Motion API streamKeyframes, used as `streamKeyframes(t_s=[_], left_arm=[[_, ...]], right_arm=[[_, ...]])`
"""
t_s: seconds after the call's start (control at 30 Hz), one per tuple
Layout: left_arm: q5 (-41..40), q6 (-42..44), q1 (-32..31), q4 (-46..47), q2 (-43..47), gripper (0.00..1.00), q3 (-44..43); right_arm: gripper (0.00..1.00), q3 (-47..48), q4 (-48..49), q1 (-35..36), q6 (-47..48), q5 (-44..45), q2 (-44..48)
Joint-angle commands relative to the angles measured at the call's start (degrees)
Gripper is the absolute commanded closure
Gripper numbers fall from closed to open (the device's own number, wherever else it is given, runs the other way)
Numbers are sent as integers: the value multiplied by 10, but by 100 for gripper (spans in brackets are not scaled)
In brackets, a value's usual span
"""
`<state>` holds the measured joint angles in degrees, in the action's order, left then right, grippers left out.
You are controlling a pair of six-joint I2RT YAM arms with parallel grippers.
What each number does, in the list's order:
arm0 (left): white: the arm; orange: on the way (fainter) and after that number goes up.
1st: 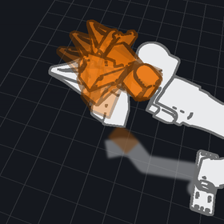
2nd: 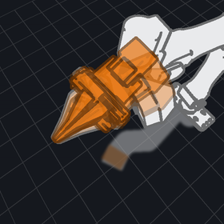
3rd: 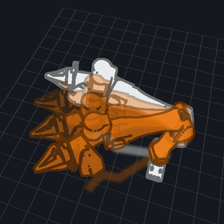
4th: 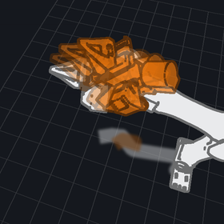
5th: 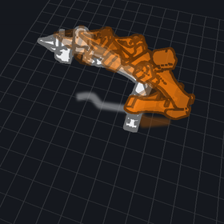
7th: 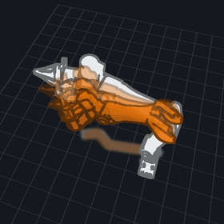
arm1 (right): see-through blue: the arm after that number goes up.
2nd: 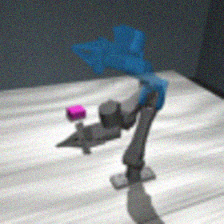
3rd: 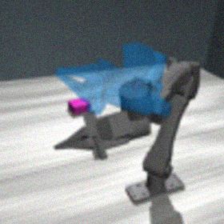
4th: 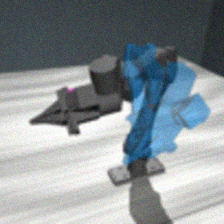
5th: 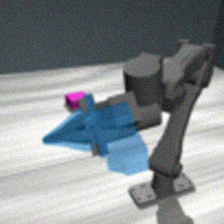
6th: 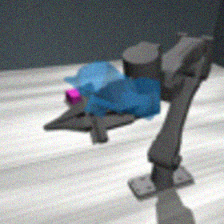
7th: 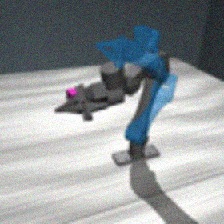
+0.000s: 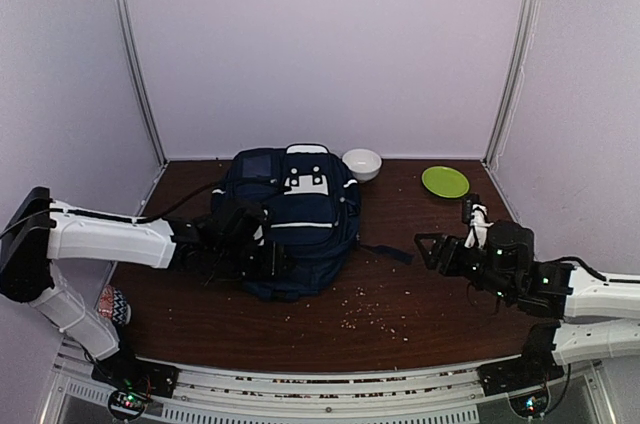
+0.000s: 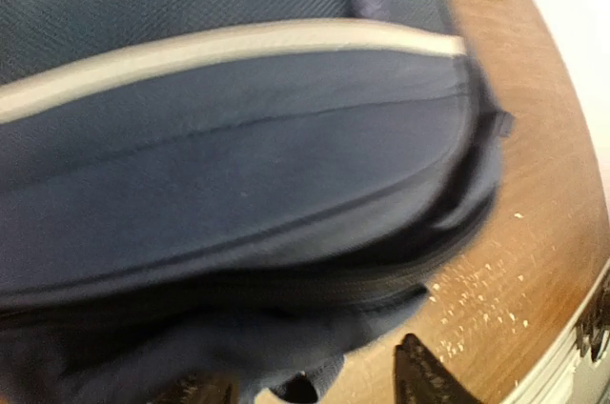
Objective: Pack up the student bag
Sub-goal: Zip the student bag at the center of the board, then adjust the student bag at the center of the board.
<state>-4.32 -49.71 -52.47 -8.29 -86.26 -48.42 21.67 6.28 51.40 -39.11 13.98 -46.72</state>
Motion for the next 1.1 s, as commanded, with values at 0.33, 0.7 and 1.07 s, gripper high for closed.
streamKeyframes(t_s=[0.33,0.7,1.07], left_arm=[[-209,112,-63,-130,317,2,54],[-258,170,9,-126,365,2,80],[-21,218,275,-158,324,2,-68]], right_arm=[[0,27,-58,-13,-45,92,52],[0,53,-30,-17,-44,24,-75],[0,168,70,-19,-40,-30,-307]])
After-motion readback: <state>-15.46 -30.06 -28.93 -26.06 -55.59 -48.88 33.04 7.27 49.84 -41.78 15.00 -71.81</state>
